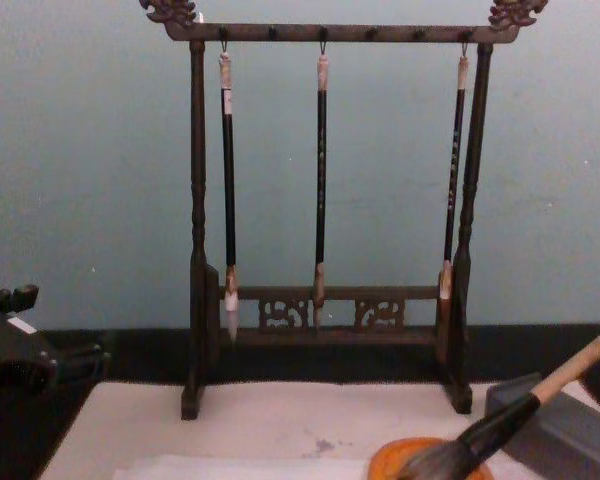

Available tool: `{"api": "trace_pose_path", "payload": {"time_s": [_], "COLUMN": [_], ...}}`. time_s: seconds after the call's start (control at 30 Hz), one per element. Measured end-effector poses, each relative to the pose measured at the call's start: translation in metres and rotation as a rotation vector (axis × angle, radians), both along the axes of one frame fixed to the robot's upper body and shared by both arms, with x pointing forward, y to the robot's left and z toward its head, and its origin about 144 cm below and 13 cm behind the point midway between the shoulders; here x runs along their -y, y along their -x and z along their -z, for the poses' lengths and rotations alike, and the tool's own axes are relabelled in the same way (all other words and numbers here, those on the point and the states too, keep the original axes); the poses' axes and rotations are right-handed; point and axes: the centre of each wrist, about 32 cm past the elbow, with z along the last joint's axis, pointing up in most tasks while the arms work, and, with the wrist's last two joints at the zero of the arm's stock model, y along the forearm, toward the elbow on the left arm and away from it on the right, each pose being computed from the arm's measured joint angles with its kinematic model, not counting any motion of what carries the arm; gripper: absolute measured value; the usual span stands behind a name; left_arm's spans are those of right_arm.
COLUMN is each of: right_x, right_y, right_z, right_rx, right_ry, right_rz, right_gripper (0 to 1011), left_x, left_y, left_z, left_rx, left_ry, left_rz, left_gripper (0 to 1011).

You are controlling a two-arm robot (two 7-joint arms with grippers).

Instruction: Pick up the brush from the inkstone, write on the paper, then place the brush back to its original position.

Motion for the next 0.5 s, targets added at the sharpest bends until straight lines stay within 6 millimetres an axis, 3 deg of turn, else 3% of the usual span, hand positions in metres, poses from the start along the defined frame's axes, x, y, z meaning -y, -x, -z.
{"api": "trace_pose_path", "payload": {"time_s": [0.27,0.5], "right_x": [0.014,0.010], "right_y": [0.016,0.013], "right_z": [0.002,0.014], "right_rx": [-0.141,-0.232], "right_ry": [-0.378,-0.608], "right_rz": [0.011,0.004], "right_gripper": [1000,1000], "left_x": [0.000,0.000], "left_y": [0.000,0.000], "left_z": [0.000,0.000], "left_rx": [0.000,0.000], "left_ry": [0.000,0.000], "left_rz": [0.000,0.000], "left_gripper": [1010,1010]}}
